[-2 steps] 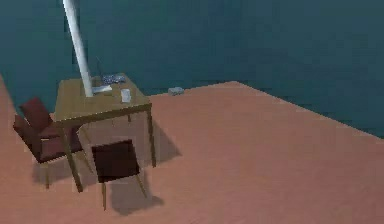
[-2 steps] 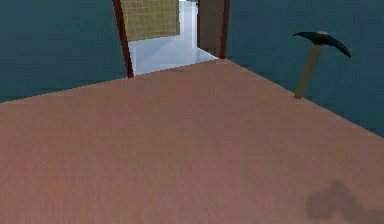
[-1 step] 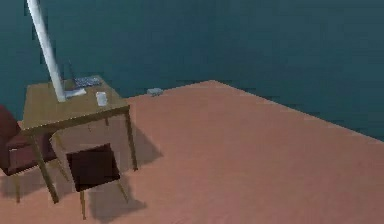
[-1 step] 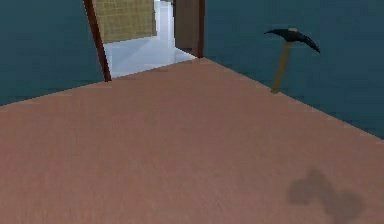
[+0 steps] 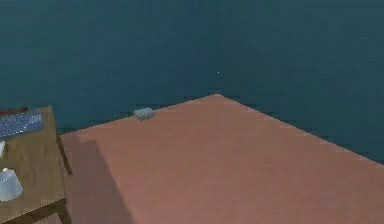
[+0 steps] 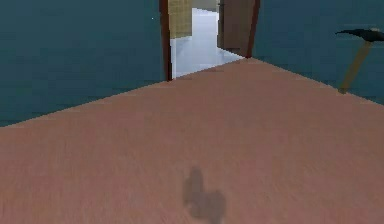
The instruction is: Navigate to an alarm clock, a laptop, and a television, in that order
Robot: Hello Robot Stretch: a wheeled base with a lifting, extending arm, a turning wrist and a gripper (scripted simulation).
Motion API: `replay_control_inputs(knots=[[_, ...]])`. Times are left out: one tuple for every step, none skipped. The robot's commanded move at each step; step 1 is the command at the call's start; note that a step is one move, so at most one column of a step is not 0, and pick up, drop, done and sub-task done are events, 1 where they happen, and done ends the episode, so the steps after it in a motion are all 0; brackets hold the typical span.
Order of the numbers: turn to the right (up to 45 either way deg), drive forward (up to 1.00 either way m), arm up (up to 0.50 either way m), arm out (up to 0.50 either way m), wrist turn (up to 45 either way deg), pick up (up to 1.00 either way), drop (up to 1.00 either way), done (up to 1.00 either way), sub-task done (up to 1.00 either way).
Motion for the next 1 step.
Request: replay_control_inputs(knots=[[3.0,0.00,0.00,0.00,0.0,0.00,0.00,0.00,0.00]])
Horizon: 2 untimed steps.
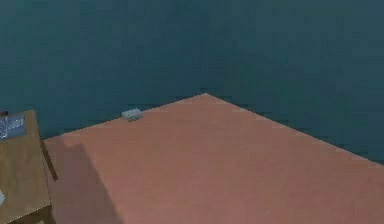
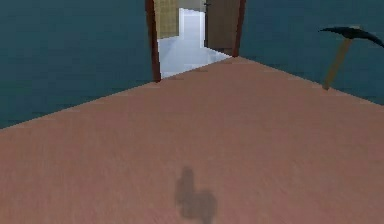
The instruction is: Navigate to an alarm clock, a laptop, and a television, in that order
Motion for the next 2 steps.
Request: replay_control_inputs(knots=[[0.0,0.90,0.00,0.00,0.0,0.00,0.00,0.00,0.00],[-33.0,0.00,0.00,0.00,0.0,0.00,0.00,0.00,0.00]])
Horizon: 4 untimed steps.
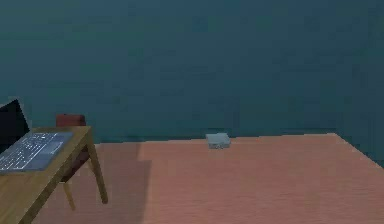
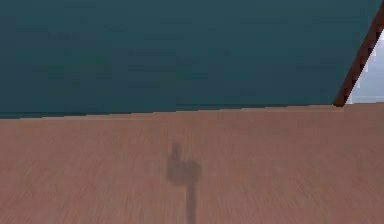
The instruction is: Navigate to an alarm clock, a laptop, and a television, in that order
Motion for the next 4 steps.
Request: replay_control_inputs(knots=[[0.0,0.30,0.00,0.00,0.0,0.00,0.00,0.00,0.00],[-45.0,0.00,0.00,0.00,0.0,0.00,0.00,0.00,0.00],[0.0,0.00,0.00,0.00,0.0,0.00,0.00,0.00,1.00],[-45.0,0.00,0.00,0.00,0.0,0.00,0.00,0.00,0.00]])
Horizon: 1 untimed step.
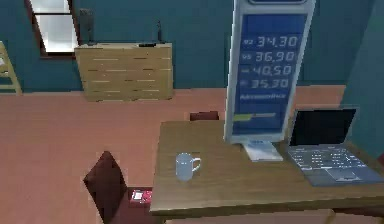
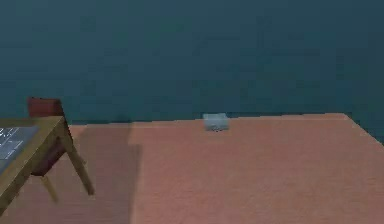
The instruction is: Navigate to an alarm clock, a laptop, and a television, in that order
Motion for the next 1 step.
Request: replay_control_inputs(knots=[[-45.0,0.00,0.00,0.00,0.0,0.00,0.00,0.00,0.00]])
